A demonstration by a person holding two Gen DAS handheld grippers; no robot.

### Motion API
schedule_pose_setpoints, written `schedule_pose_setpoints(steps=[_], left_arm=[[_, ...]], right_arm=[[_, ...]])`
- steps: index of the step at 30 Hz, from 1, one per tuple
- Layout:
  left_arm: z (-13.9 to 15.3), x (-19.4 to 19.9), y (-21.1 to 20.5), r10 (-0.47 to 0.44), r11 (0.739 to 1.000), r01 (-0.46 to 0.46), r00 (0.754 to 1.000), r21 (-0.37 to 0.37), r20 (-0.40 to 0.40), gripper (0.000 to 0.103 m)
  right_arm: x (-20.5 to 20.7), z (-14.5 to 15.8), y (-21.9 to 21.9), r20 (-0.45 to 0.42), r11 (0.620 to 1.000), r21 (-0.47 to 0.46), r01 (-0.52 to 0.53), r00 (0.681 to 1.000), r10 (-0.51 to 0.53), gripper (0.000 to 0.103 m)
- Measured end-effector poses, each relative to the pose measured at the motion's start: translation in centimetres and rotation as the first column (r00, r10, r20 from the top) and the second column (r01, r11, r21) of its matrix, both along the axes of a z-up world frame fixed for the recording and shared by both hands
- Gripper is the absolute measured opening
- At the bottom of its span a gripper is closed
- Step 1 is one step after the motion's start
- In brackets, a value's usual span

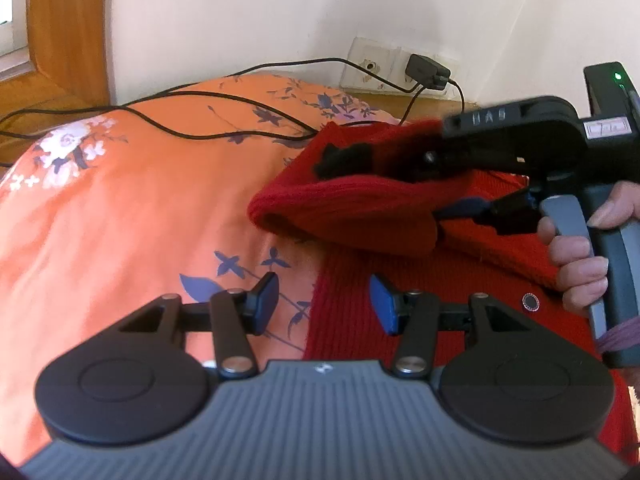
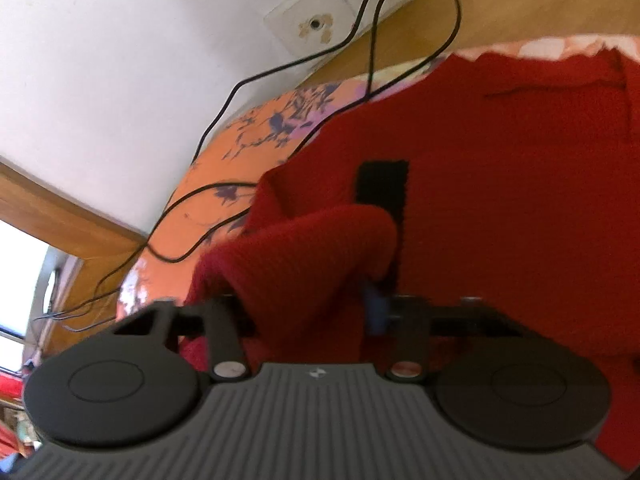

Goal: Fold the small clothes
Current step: 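Grasp the cardigan side edge with the right tool and fold it over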

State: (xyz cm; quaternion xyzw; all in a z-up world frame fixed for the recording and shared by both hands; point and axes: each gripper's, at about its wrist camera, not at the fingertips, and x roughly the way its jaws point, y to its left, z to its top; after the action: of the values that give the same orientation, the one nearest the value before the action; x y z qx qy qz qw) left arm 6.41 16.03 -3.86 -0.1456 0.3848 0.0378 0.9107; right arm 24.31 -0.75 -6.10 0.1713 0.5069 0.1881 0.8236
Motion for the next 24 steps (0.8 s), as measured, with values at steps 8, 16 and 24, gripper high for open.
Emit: schedule_pose_setpoints(steps=[8, 16, 24], left_arm=[[-0.7, 1.2, -0.4, -0.014, 1.0, 0.014, 1.0, -0.011, -0.011, 0.052], [-1.1, 3.4, -1.2, -0.035, 0.999, 0.035, 0.999, 0.013, 0.004, 0.052], [-2.4, 5.5, -1.4, -0.001, 0.999, 0.002, 1.0, 0.041, -0.021, 0.052]], right_arm=[[-0.7, 2.0, -1.5, 0.164, 0.998, 0.055, -0.028, 0.986, 0.019, 0.009], [-2.1, 7.9, -2.5, 0.436, 0.994, 0.051, -0.094, 0.898, 0.063, 0.009], [-3.3, 12.3, -6.0, 0.642, 0.996, -0.016, -0.091, 0.763, 0.08, 0.009]])
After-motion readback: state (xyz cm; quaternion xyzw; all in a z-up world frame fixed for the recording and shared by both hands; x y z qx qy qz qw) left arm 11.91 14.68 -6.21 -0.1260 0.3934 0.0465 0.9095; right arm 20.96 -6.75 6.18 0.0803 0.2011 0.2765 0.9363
